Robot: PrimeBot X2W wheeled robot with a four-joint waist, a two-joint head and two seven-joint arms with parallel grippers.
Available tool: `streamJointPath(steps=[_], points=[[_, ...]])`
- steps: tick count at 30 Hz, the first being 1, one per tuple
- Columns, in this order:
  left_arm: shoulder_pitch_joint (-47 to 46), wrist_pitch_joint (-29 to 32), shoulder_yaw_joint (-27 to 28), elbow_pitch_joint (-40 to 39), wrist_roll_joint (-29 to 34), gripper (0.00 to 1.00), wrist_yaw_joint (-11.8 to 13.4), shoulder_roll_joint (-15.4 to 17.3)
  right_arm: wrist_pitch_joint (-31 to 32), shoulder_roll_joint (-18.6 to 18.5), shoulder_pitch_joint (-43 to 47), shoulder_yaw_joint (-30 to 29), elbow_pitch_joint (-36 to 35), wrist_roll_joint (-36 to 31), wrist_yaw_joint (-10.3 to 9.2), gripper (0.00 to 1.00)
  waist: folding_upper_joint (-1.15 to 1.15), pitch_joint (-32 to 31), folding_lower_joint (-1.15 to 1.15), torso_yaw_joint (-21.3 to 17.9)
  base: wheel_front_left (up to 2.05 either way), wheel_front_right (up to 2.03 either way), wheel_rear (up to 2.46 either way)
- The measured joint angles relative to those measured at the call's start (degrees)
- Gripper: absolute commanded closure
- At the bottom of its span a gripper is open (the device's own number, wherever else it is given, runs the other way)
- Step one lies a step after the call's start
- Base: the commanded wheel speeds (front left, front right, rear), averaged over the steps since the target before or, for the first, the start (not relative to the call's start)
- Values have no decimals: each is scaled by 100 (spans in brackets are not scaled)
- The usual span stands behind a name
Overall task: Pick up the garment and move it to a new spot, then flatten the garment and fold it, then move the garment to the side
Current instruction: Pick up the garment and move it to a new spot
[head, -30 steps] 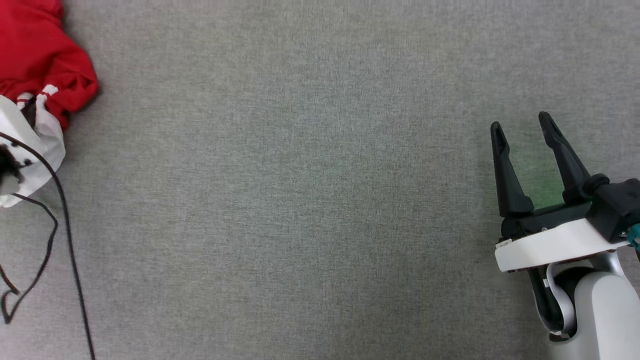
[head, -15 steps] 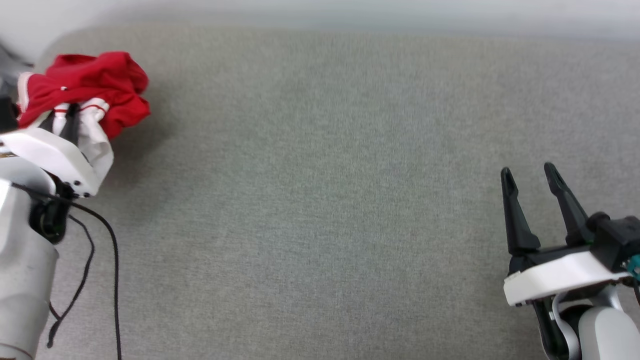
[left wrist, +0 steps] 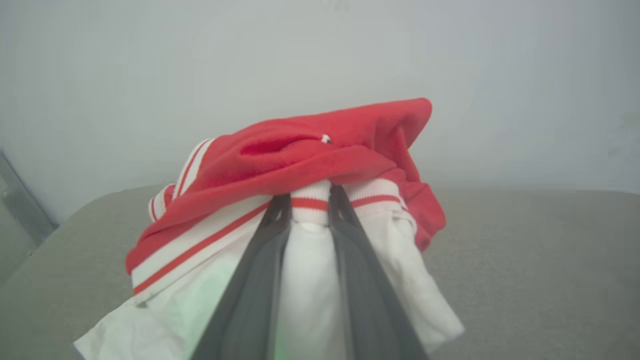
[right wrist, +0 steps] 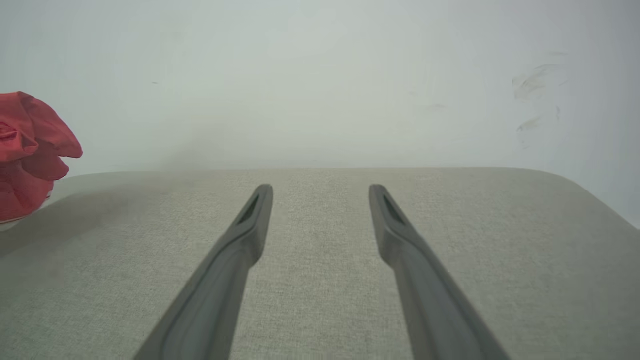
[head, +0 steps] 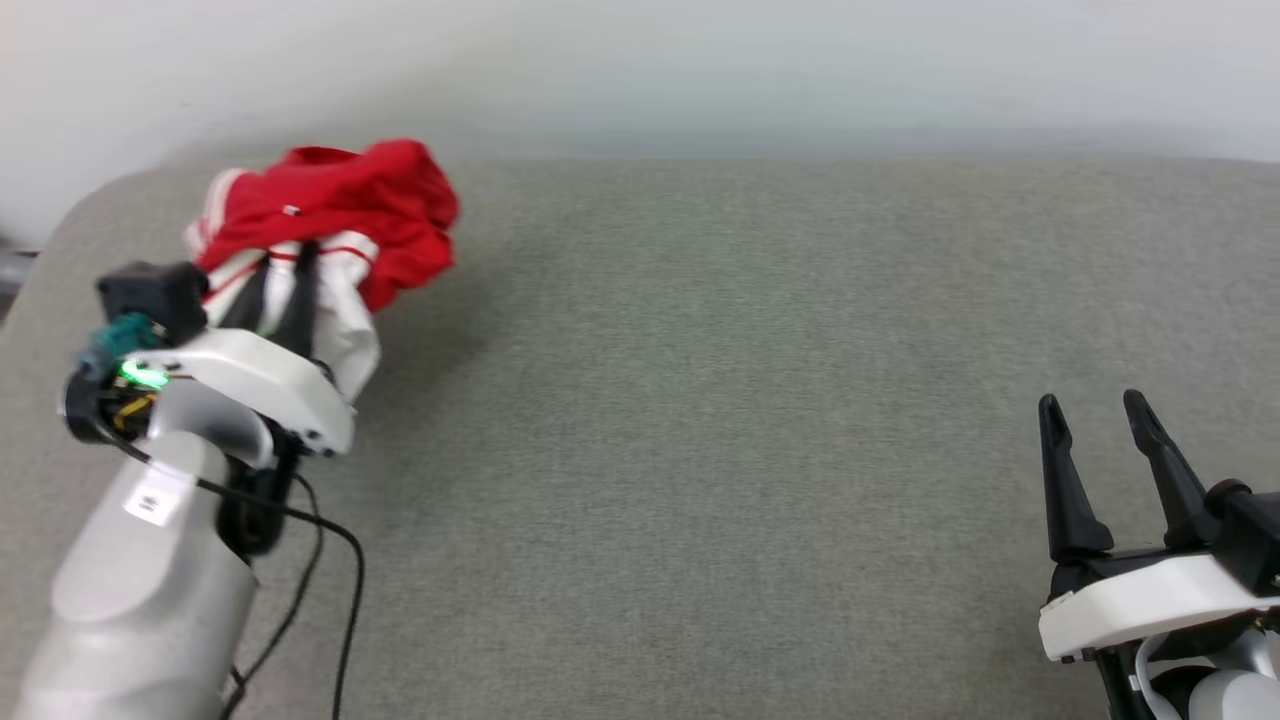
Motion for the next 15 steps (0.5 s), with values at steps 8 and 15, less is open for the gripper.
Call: streamJointPath(steps=[8, 15], points=[[614, 343, -558, -1188, 166, 100, 142, -339, 29, 1, 27, 15, -78, -30, 1, 0, 0, 17, 0, -500, 0, 0, 0], [887, 878, -1421, -1649, 346, 100, -73, -756, 20, 1, 53, 37, -86, 26, 0, 0, 0, 92, 0, -873, 0, 0, 0]])
